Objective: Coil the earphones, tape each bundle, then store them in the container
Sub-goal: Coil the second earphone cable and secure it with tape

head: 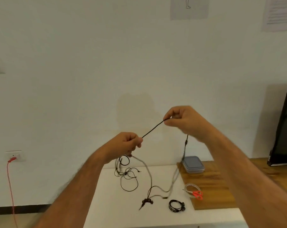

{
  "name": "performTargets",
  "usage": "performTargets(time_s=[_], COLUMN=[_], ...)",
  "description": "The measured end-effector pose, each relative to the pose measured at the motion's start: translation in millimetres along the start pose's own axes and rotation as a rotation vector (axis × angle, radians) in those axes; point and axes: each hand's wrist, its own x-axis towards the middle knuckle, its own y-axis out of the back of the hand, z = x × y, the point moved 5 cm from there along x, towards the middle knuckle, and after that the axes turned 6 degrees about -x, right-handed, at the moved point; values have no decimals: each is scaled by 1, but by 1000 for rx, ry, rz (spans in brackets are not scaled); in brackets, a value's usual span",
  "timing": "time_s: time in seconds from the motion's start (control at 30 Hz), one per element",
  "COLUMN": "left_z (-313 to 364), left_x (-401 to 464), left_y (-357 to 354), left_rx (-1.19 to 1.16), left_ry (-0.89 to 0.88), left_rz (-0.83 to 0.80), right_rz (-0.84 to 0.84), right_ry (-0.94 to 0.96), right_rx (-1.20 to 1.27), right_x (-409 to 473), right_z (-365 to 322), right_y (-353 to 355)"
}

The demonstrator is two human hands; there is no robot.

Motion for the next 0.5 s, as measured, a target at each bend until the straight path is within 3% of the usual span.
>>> performTargets(time_s=[0.1, 0.27, 0.4, 0.5], left_z=[-25, -44, -47, -38], left_x=[-5, -10, -11, -11], left_y=[11, 22, 21, 16], left_rx=[40, 36, -1, -19], left_ry=[45, 111, 186, 178], left_rz=[17, 5, -32, -68], right_rz=[75, 58, 349, 335], right_ry=[100, 104, 57, -36], right_rx=[-172, -234, -84, -46], right_x=[8, 18, 23, 24], right_z=[-26, -48, -43, -30], right_y=[24, 46, 64, 57])
